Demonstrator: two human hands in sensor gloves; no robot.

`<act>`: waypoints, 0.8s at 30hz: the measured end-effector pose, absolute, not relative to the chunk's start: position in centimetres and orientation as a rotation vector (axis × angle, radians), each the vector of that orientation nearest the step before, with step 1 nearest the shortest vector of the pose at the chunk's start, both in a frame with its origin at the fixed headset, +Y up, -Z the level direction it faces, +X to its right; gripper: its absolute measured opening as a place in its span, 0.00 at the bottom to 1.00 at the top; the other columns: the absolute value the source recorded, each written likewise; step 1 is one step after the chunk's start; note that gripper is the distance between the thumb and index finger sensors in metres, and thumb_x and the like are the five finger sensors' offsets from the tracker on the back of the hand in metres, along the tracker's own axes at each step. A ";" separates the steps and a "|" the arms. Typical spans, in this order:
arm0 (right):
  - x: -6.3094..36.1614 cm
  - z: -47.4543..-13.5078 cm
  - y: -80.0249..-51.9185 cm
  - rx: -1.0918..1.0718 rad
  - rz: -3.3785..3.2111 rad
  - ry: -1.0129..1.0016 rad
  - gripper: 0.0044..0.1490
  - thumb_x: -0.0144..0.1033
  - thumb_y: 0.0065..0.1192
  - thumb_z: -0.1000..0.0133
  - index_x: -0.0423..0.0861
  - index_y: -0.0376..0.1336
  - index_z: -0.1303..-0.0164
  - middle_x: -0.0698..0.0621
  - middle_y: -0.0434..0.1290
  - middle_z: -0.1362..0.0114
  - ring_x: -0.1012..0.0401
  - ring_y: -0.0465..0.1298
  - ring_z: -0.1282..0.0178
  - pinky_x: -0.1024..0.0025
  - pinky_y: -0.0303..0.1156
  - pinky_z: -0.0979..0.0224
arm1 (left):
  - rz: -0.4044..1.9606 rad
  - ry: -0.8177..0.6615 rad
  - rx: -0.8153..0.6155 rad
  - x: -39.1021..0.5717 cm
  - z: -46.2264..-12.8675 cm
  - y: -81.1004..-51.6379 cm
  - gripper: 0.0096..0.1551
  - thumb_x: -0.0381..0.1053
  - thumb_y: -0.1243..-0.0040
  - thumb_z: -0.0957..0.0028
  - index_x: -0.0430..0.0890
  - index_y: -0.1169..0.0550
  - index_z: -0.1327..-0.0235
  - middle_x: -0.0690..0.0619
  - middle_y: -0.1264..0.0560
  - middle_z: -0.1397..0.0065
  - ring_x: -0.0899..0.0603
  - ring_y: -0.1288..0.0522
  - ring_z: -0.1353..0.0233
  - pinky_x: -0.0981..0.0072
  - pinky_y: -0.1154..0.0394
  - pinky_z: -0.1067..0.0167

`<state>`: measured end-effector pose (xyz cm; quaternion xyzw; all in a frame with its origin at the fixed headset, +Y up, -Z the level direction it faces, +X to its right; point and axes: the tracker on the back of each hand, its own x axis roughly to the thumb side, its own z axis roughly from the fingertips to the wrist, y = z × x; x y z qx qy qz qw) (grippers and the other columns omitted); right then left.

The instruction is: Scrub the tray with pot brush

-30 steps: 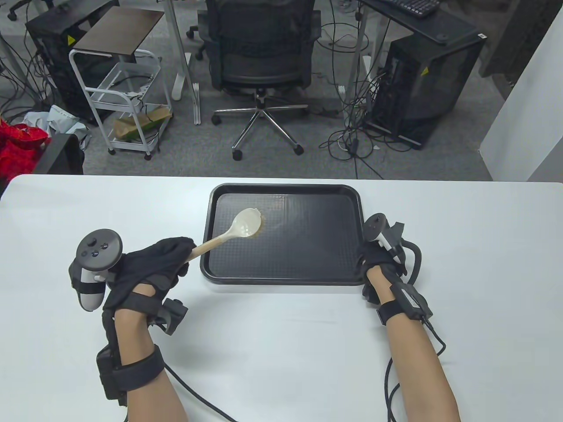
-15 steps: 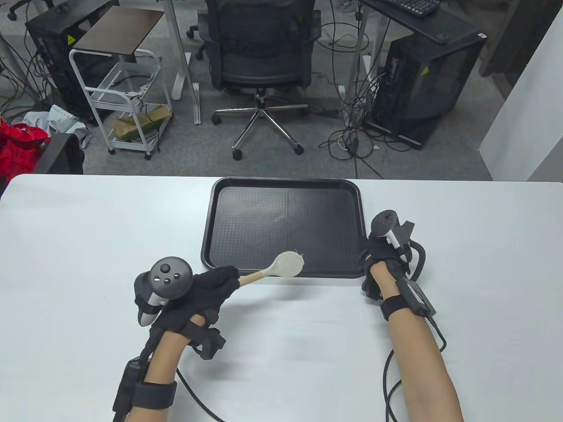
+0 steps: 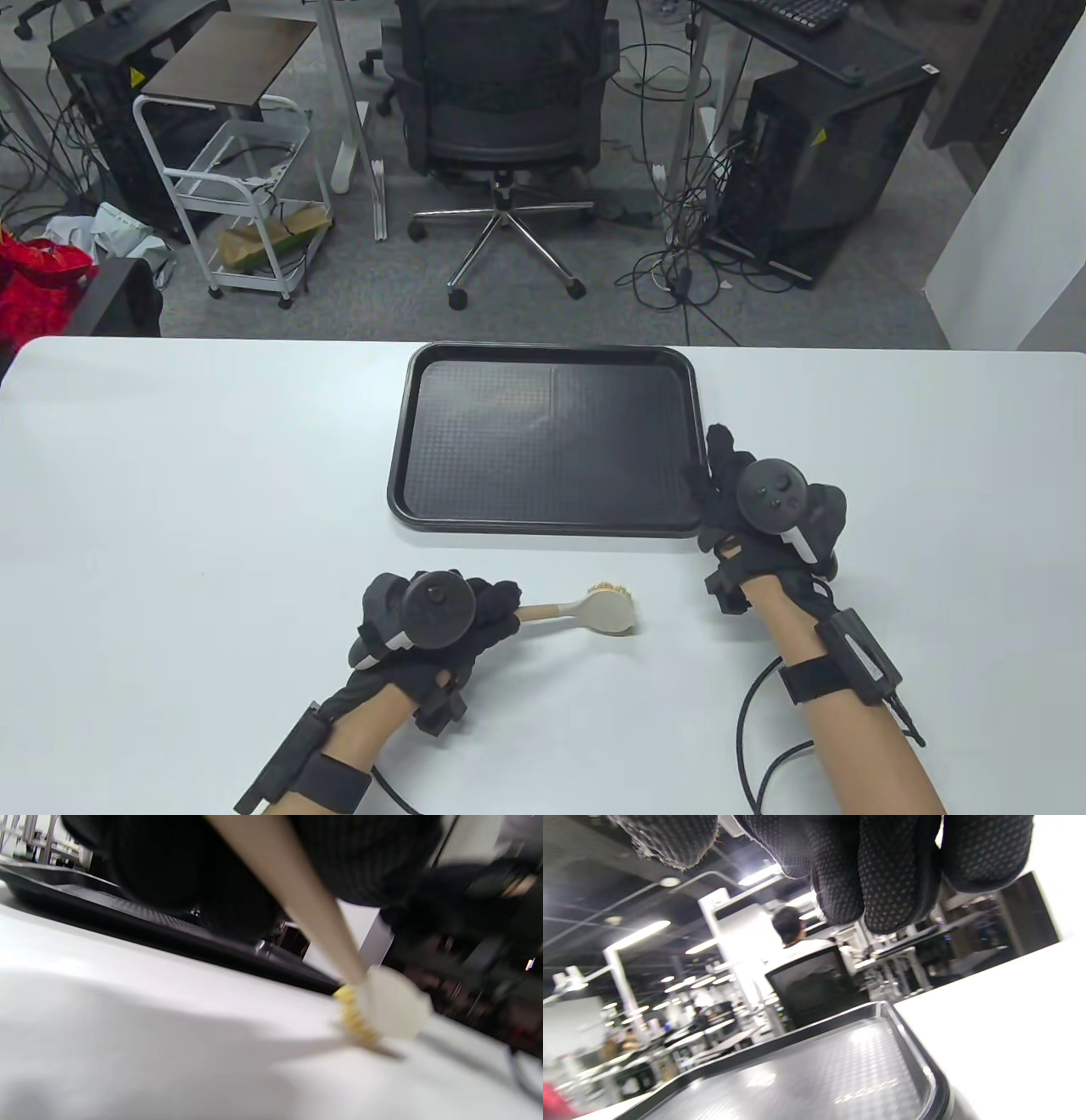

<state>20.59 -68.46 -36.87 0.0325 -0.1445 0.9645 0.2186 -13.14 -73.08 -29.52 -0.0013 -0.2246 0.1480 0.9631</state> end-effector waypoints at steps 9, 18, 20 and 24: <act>17.1 -29.2 -69.6 0.429 2.821 -0.553 0.51 0.71 0.45 0.50 0.52 0.49 0.21 0.42 0.51 0.16 0.35 0.57 0.21 0.32 0.57 0.26 | -0.035 -0.451 0.012 -9.4 -27.8 -75.1 0.30 0.63 0.27 0.63 0.47 0.14 0.52 0.54 0.10 0.55 0.45 0.13 0.60 0.44 0.23 0.42; 15.9 -27.5 -71.2 0.528 2.949 -0.509 0.54 0.75 0.40 0.50 0.55 0.42 0.19 0.45 0.42 0.12 0.34 0.45 0.15 0.27 0.48 0.23 | -0.030 -0.112 -0.136 -11.8 -28.2 -73.1 0.52 0.77 0.50 0.64 0.56 0.41 0.25 0.50 0.40 0.19 0.34 0.35 0.22 0.28 0.45 0.26; 16.1 -27.3 -71.1 0.531 2.937 -0.508 0.54 0.76 0.41 0.50 0.55 0.41 0.19 0.46 0.40 0.11 0.34 0.43 0.15 0.26 0.47 0.23 | 0.036 0.004 -0.198 -14.5 -28.3 -72.0 0.58 0.81 0.55 0.65 0.61 0.56 0.23 0.52 0.61 0.15 0.29 0.60 0.14 0.21 0.65 0.28; 16.4 -27.2 -71.1 0.521 2.958 -0.433 0.55 0.76 0.43 0.50 0.56 0.39 0.19 0.46 0.37 0.11 0.33 0.41 0.14 0.25 0.45 0.24 | 0.048 0.053 -0.174 -18.5 -28.7 -71.1 0.58 0.82 0.61 0.67 0.63 0.64 0.26 0.56 0.73 0.18 0.34 0.77 0.17 0.22 0.76 0.33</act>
